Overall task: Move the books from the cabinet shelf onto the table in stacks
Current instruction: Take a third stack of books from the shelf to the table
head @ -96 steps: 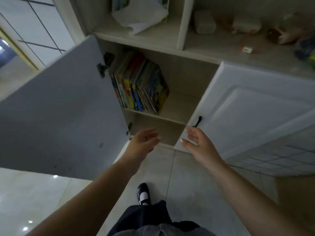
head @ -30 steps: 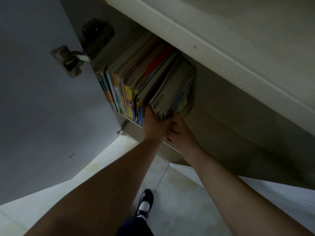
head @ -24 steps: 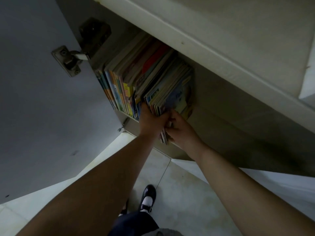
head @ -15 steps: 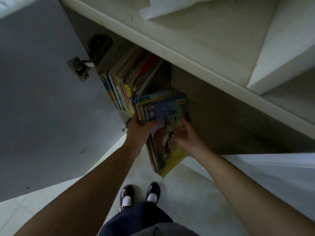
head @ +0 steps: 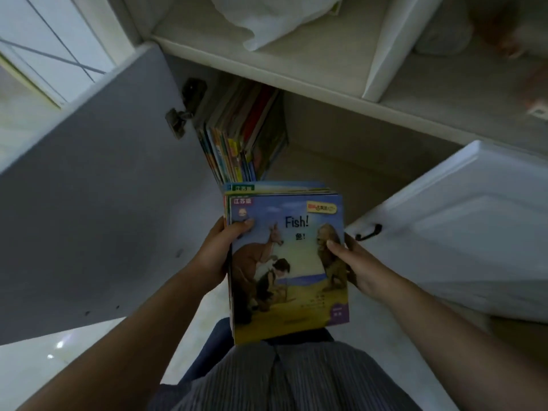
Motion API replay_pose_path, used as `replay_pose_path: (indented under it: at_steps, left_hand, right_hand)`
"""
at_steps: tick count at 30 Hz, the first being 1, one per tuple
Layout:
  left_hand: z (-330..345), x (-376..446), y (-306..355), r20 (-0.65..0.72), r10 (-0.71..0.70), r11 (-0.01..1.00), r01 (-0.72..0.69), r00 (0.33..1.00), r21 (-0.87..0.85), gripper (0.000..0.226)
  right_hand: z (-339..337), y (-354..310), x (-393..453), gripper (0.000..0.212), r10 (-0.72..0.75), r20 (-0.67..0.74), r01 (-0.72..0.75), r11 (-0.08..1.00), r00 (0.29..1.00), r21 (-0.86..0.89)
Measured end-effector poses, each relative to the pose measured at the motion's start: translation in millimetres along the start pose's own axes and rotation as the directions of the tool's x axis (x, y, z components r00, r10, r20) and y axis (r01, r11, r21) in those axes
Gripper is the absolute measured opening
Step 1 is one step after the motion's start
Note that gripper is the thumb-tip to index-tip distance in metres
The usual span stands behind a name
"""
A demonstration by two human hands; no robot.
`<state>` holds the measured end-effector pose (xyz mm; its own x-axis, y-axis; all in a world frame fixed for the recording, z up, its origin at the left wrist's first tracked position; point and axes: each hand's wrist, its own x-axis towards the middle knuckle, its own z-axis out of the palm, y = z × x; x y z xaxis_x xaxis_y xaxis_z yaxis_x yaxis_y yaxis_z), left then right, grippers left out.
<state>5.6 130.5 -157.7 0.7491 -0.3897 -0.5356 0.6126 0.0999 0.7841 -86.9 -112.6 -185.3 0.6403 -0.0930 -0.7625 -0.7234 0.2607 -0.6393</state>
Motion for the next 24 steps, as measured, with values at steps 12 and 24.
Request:
replay_pose_path:
  at_steps: [12, 24]
  left_hand:
    - [-11, -20, 17, 0.187, -0.18, 0.984, 0.174, 0.966, 0.043, 0.024]
    - [43, -22, 4, 0.423, -0.346, 0.937, 0.289, 0.837, 0.195, 0.025]
  right_hand:
    - [38, 58, -61, 0.106, -0.03, -0.152, 0.071, 0.961, 0.988, 0.269]
    - [42, 89, -157, 0.058, -0.114, -0.332, 0.278, 0.818, 0.936, 0.503]
